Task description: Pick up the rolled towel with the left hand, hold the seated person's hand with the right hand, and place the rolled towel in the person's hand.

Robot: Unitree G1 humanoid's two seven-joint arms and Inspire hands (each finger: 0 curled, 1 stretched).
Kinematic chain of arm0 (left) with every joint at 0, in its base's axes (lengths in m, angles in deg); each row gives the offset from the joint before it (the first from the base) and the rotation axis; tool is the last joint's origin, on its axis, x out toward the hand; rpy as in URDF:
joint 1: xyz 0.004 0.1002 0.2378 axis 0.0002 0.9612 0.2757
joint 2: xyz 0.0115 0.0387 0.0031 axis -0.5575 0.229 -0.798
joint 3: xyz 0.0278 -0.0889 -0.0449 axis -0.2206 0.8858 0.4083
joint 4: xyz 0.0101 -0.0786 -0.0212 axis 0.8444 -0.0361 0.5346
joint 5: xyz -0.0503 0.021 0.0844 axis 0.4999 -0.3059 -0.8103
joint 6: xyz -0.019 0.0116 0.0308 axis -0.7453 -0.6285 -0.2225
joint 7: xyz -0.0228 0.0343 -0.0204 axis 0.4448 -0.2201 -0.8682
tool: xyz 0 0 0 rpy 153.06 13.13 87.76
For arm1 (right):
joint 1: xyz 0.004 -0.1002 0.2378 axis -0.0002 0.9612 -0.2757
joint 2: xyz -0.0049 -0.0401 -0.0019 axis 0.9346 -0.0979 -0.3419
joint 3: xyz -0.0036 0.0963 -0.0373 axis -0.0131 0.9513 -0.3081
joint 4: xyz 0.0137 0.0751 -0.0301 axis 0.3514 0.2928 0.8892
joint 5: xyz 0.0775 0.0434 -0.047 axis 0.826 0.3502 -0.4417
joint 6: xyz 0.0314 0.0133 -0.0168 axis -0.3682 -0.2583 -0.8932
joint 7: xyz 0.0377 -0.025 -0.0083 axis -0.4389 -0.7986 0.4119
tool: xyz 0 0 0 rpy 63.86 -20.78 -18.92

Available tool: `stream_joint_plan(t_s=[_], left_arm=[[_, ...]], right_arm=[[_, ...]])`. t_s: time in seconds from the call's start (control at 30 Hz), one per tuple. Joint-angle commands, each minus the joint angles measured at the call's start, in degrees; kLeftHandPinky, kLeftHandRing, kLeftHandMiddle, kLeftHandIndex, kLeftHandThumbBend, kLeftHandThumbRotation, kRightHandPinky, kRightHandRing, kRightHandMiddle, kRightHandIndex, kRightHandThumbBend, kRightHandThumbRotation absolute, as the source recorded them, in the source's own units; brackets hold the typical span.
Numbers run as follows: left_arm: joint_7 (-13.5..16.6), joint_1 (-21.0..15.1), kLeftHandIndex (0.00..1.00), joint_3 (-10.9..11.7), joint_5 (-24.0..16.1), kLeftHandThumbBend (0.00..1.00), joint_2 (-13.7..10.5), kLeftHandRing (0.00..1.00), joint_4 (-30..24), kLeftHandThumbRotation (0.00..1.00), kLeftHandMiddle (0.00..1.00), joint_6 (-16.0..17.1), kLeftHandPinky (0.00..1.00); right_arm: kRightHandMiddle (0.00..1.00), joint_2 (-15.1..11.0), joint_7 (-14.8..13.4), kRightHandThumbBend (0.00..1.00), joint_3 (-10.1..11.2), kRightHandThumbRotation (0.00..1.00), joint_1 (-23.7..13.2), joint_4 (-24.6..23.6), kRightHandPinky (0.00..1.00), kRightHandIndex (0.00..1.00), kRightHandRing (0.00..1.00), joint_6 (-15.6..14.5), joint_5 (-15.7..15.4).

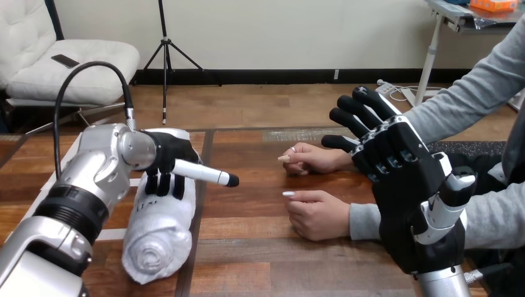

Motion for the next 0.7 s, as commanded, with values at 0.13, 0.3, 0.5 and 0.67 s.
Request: stream_joint_plan(t_s=[0.13, 0.3, 0.5, 0.67], left_arm=[[0.71, -0.2, 0.87, 1.39, 1.01, 0.91, -2.08, 0.84, -5.17, 0.96, 0.87, 1.17, 0.76], [1.22, 0.63, 0.85, 2.63, 2.16, 0.9, -2.48, 0.81, -7.55, 0.94, 0.85, 1.28, 0.73], [2.43, 1.92, 0.84, 4.52, 3.97, 0.88, -2.93, 0.8, -10.54, 0.92, 0.83, 1.77, 0.71], [3.59, 3.02, 0.83, 6.17, 5.3, 0.87, -3.23, 0.8, -13.38, 0.91, 0.83, 1.59, 0.71]], right_arm=[[0.85, -0.01, -0.01, 1.0, 0.05, 1.0, -3.48, -1.4, 0.73, 0.84, 0.85, 1.05, 0.43], [0.85, -0.06, -0.07, 1.0, 0.1, 1.0, -3.36, -1.51, 0.73, 0.84, 0.85, 0.93, 0.47], [0.85, -0.2, -0.19, 1.0, 0.22, 1.0, -3.32, -1.57, 0.73, 0.84, 0.85, 0.75, 0.38], [0.85, -0.15, 0.06, 1.0, 0.28, 1.0, -3.57, -1.24, 0.74, 0.84, 0.85, 0.93, 0.68]])
